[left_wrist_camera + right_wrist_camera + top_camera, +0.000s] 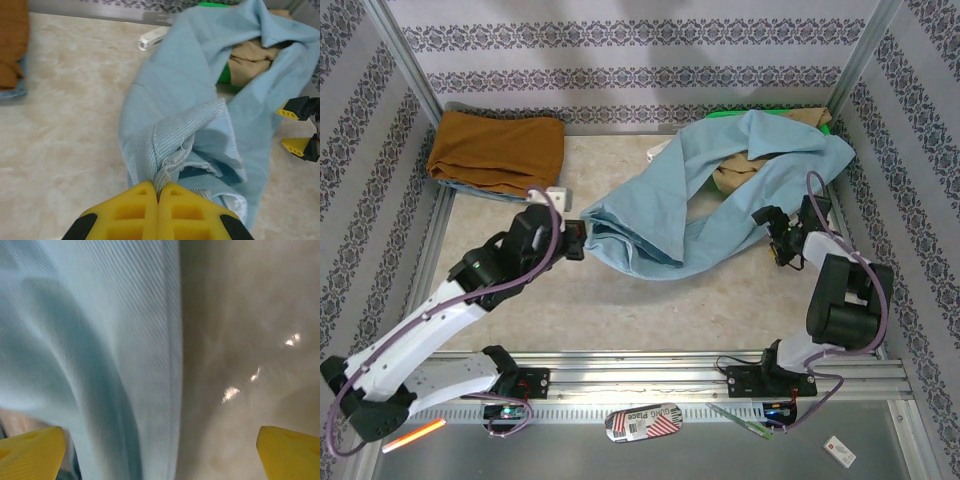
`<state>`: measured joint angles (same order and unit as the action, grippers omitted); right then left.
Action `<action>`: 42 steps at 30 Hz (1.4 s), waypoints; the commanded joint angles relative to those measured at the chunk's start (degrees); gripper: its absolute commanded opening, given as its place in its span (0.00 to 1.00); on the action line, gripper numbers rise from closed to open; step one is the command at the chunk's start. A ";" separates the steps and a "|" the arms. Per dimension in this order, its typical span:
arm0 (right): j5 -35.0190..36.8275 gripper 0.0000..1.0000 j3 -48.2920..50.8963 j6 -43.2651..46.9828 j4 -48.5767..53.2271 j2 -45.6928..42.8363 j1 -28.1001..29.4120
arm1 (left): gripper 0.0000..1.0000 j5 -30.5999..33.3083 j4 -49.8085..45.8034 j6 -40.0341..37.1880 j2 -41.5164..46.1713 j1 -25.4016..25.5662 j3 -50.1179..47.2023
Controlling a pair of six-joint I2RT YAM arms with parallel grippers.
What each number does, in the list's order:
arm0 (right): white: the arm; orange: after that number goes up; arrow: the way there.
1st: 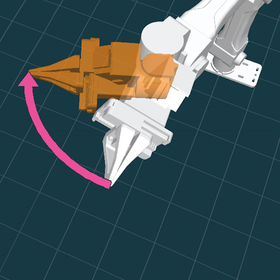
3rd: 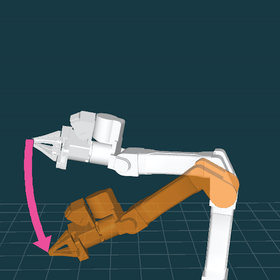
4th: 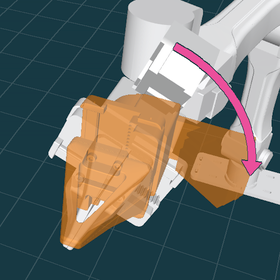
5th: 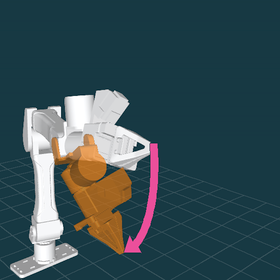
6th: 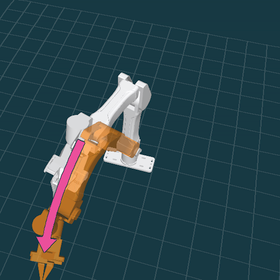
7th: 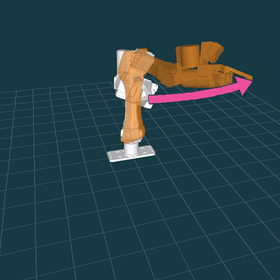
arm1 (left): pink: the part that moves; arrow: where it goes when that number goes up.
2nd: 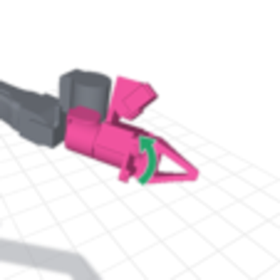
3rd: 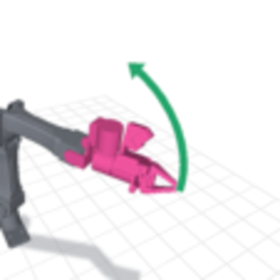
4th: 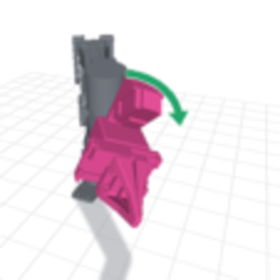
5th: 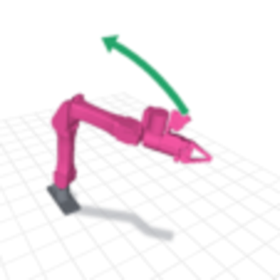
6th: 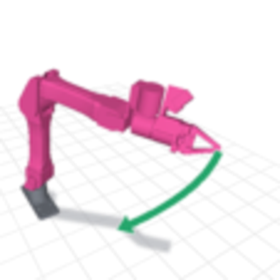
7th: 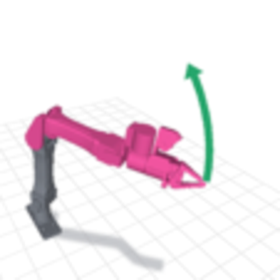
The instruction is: Fold and stack the trousers
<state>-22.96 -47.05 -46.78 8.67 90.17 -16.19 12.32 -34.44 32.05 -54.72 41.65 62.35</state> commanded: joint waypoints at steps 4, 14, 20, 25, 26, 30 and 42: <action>2.13 0.56 -6.56 -1.01 -3.39 8.08 1.86 | 0.00 2.11 -1.12 3.53 6.04 -3.13 -3.27; 4.52 0.00 -10.21 -0.24 2.94 -9.15 5.64 | 0.00 -1.84 0.12 0.85 1.66 -6.63 -0.82; 13.24 0.00 -12.37 1.96 14.37 -28.68 10.99 | 0.00 -2.62 -1.10 1.18 3.54 -12.59 0.31; 21.55 0.00 -3.91 2.31 22.64 -40.22 21.19 | 0.00 0.10 -4.99 2.82 7.66 -17.54 0.40; 22.98 0.00 -1.38 1.88 23.85 -41.78 23.18 | 0.00 0.53 -6.05 3.09 8.15 -18.09 0.29; 25.47 0.00 10.04 -0.59 27.43 -47.82 28.18 | 0.00 1.71 -11.10 4.88 9.94 -19.99 -0.93; 17.95 0.84 8.92 5.86 38.48 -49.62 31.44 | 0.20 5.96 -22.98 13.86 21.72 -22.59 -11.91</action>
<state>-4.08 -33.63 -44.34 43.38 40.84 14.90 13.89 -52.73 42.89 -35.09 20.12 50.57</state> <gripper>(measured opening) 0.838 0.168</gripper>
